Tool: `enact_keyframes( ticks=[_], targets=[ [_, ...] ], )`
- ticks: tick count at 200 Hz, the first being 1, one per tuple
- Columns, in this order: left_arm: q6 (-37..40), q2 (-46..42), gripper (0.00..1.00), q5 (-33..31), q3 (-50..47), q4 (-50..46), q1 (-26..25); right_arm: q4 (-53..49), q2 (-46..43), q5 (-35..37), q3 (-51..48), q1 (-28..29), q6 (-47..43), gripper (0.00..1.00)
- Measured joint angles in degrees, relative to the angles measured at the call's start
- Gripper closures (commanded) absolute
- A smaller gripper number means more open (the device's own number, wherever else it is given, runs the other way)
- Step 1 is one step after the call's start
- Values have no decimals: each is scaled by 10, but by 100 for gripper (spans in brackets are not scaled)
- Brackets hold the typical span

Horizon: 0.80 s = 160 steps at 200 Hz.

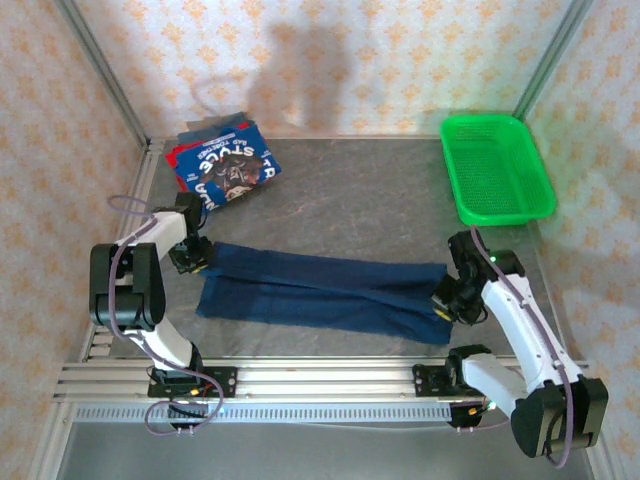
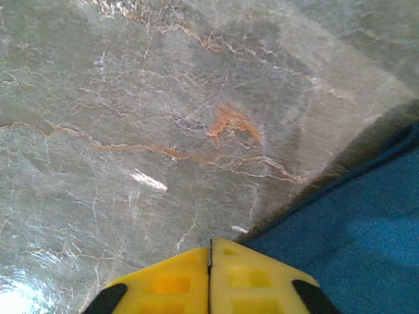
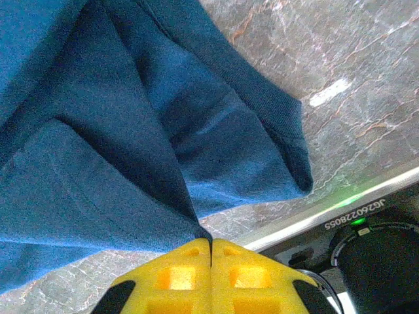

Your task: Fold and stack the t-shirts

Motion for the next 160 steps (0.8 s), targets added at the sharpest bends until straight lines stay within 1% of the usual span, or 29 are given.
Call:
enact_keyframes(
  ticks=[11,31,45,69,77,86,91,102,106,115,131,160],
  targets=[
    [-10,2,60,-3,0,1,0,4,0,-9,-8,3,0,100],
    [-23,0,47,-3,1,3,0,7,0,-20,-20,16,0,100],
    [-32,-5,42,-3,5,2,-1,8,0,-21,-26,25,1,100],
    [-47,-21,41,-3,26,-1,-6,14,0,-24,-40,31,4,99],
    [-54,-26,41,-3,38,-1,-11,17,0,-24,-46,31,5,93],
    [-58,-29,41,-3,50,0,-19,18,0,-24,-51,32,5,77],
    [-61,-30,41,-3,56,0,-26,19,1,-24,-53,32,8,69],
    [-67,-30,41,-2,69,1,-40,20,3,-23,-54,32,12,57],
    [-67,-30,41,-2,71,2,-45,20,4,-23,-54,32,9,53],
    [-70,-31,41,2,74,7,-56,23,6,-20,-54,32,14,49],
    [-74,-31,41,12,76,12,-74,24,7,-15,-53,32,14,43],
    [-80,-31,41,30,76,30,-106,54,14,-19,-26,32,12,44]
  ],
)
